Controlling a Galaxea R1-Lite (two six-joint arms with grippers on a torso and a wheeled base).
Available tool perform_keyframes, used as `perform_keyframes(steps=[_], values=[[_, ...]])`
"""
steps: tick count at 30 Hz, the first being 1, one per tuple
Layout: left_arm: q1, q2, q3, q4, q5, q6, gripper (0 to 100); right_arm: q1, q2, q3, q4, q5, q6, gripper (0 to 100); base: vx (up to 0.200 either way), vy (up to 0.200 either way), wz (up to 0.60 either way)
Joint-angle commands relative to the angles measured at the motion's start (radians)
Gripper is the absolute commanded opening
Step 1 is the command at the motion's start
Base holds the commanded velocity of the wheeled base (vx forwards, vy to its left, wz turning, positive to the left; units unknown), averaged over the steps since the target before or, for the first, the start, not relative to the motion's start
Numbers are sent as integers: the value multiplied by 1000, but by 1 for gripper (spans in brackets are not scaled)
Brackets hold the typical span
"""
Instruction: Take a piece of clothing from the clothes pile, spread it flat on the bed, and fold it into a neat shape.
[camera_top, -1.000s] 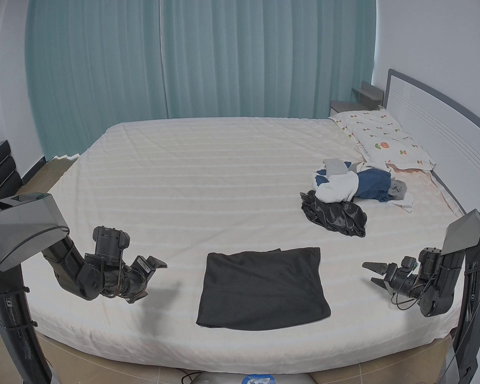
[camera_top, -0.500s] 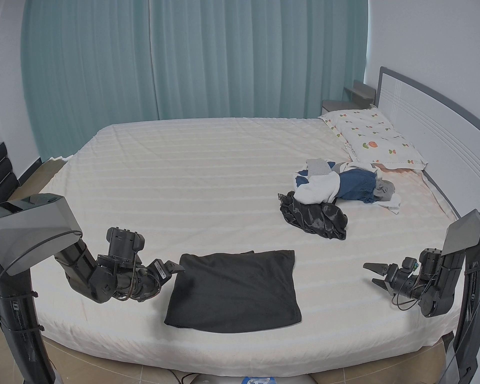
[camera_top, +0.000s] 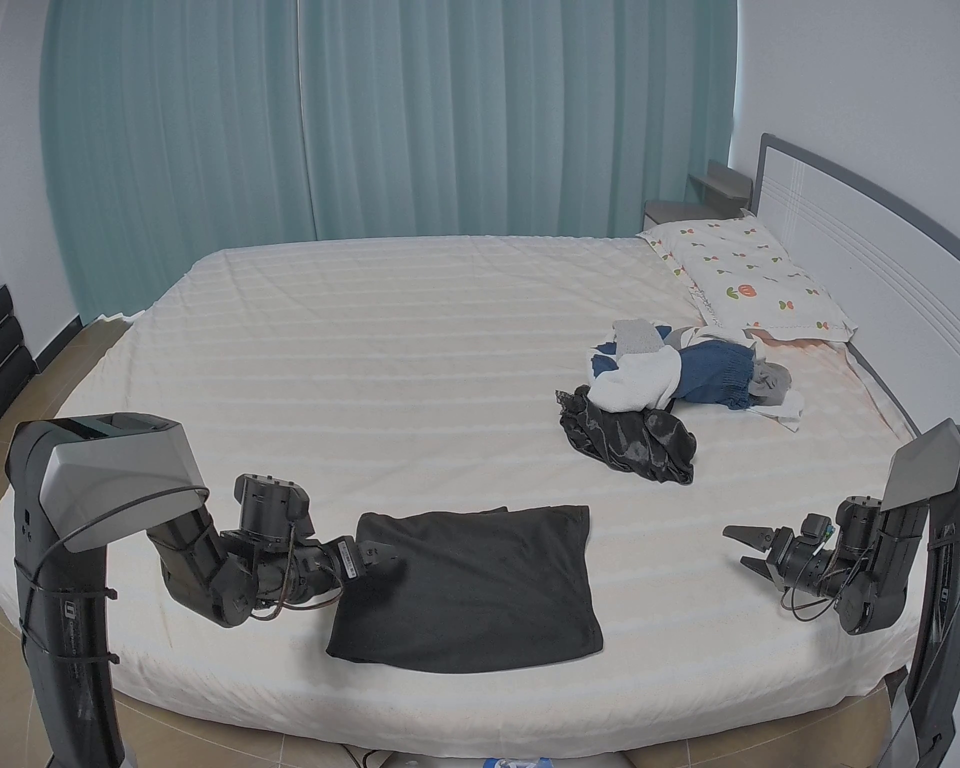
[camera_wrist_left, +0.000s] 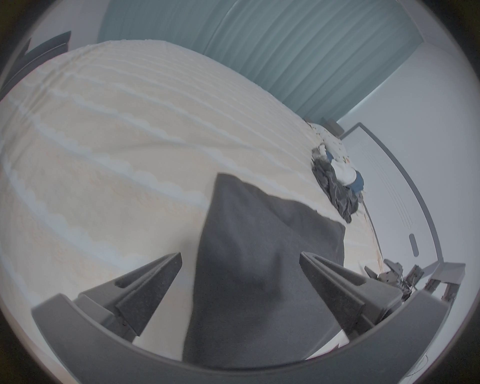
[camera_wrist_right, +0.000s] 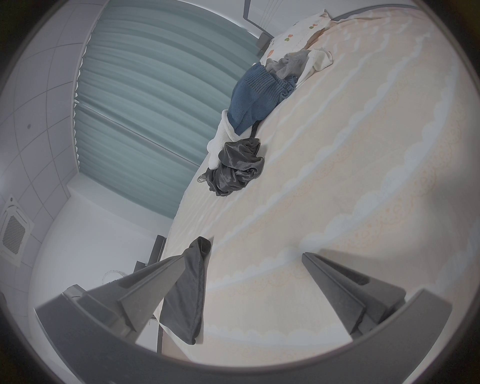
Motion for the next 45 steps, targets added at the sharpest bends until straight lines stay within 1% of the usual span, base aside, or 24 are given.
perform_keyframes(steps=[1,4,10,11,17,22,29,33,36,45], values=[[-29,26,7,-1,1,2,100,0,6,-1,-1,0,0,100,0,0,0],[-45,27,9,-3,3,3,100,0,6,-1,-1,0,0,100,0,0,0],[-48,29,0,0,0,2,100,0,6,-2,-1,0,0,100,0,0,0],[-48,29,0,-1,0,0,0,2,6,-2,-1,0,0,100,0,0,0],[-48,24,6,-6,-2,-10,0,2,6,1,-1,0,-3,100,0,0,0],[-39,12,26,-6,1,-53,0,2,7,4,-2,0,-8,100,0,0,0],[-35,-17,53,-7,9,-66,0,3,7,5,-2,0,-11,100,0,0,0],[-39,-25,52,-7,15,-121,0,2,7,5,-2,0,-11,100,0,0,0],[-37,-35,55,-7,15,-129,0,2,7,5,-2,0,-11,100,0,0,0],[-32,-43,79,-7,21,-142,0,2,7,7,-2,0,-11,100,0,200,0]])
